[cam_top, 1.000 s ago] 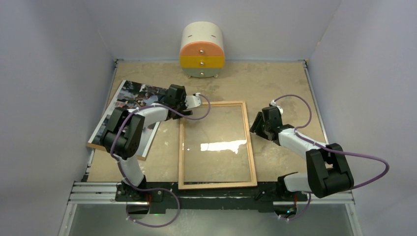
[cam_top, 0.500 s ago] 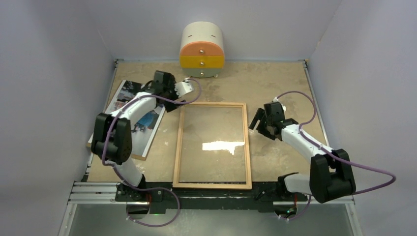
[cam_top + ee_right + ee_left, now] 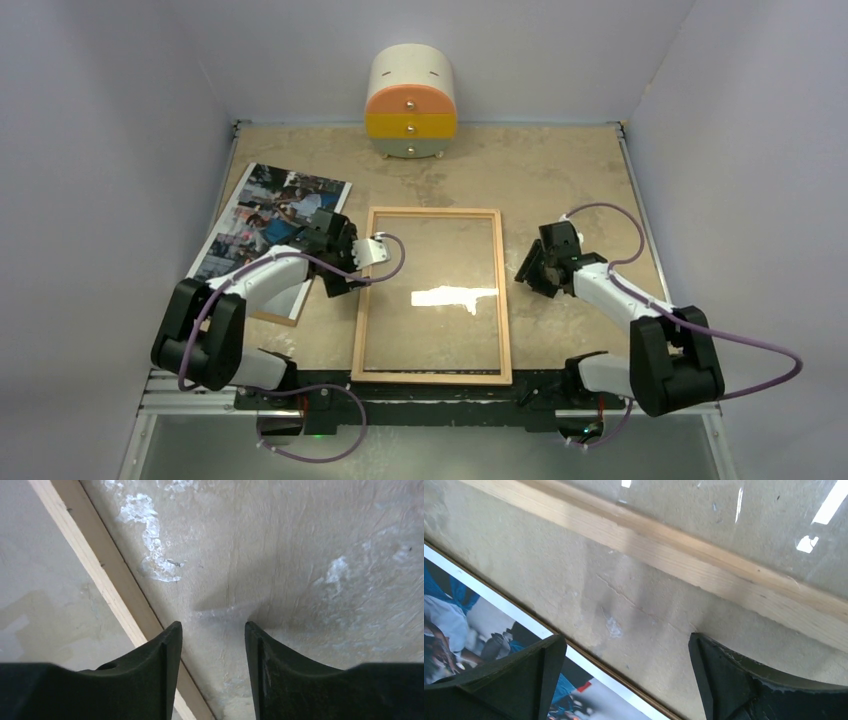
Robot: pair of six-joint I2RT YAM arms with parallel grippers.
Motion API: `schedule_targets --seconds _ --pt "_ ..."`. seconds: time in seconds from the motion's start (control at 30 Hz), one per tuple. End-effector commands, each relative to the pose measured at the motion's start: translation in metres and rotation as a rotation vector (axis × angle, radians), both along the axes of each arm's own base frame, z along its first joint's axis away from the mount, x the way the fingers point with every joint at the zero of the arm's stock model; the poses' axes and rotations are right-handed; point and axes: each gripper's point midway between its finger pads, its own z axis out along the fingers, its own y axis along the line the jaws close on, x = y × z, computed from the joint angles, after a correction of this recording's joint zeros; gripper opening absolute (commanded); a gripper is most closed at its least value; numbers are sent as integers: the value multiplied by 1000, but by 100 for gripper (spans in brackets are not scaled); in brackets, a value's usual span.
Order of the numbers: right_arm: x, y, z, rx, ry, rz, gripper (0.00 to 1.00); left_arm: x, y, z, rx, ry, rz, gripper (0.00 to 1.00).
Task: Put the photo into the frame
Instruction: Adjust the photo frame at the center of the board.
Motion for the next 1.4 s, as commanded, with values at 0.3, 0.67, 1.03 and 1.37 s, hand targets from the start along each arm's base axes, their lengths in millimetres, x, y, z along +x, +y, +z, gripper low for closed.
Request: schedule_targets --seconds 0.3,0.67,1.03,1.37 --pt "-30 37 -29 249 96 1 7 -3 -19 -13 -46 9 18 100" --pt "4 58 -17 335 99 -1 7 48 -52 -12 -79 -22 46 100" --pt "31 36 -9 276 57 -46 9 67 -85 -9 -101 -30 17 100" --pt "29 11 -5 208 50 -83 26 69 -82 -3 -72 -74 33 100"
